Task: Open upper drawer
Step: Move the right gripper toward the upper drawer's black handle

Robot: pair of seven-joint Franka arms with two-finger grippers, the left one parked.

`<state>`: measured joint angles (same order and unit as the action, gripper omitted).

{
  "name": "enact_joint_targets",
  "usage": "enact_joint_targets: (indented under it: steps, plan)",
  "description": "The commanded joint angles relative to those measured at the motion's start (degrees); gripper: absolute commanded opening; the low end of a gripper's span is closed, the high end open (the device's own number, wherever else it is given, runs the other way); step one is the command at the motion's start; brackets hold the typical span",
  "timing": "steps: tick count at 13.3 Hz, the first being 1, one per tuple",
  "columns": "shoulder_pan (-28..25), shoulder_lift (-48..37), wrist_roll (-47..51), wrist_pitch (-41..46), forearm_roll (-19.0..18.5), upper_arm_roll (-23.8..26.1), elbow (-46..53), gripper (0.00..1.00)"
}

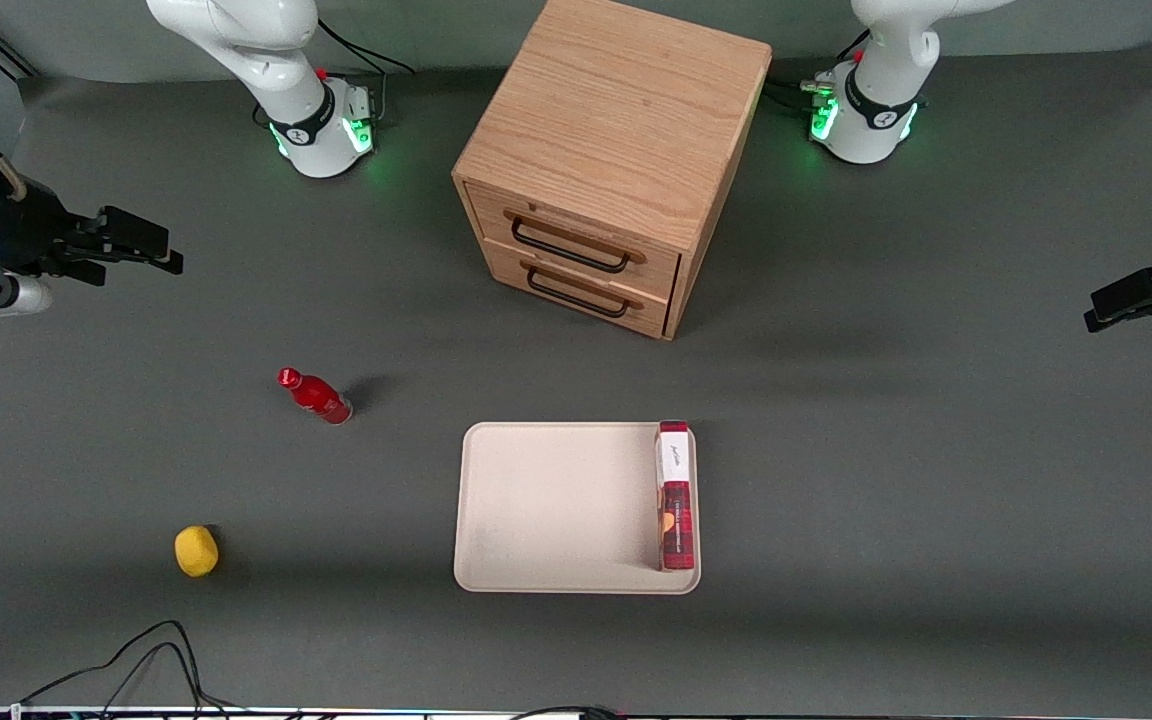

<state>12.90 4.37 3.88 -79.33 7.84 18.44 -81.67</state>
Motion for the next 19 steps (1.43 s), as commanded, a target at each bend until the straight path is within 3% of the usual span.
enact_joint_targets:
  steps: [1, 5, 9, 13, 15, 19]
  plan:
    - [0.0, -0.3, -1.9, -2.9, 1.4, 5.0, -0.9, 1.00]
    - [-0.1, -0.2, -3.3, -7.5, 0.7, 11.6, -2.3, 1.00]
    - [0.0, -0.1, -16.1, -15.5, 0.8, 16.7, -8.0, 1.00]
    - [-0.4, 1.4, -21.0, -20.2, 0.7, 19.9, -11.5, 1.00]
    - [-1.7, 3.0, -22.8, -21.9, -1.9, 21.8, -11.9, 1.00]
    - [-6.8, 6.2, -30.8, -22.8, -2.4, 22.2, -12.2, 1.00]
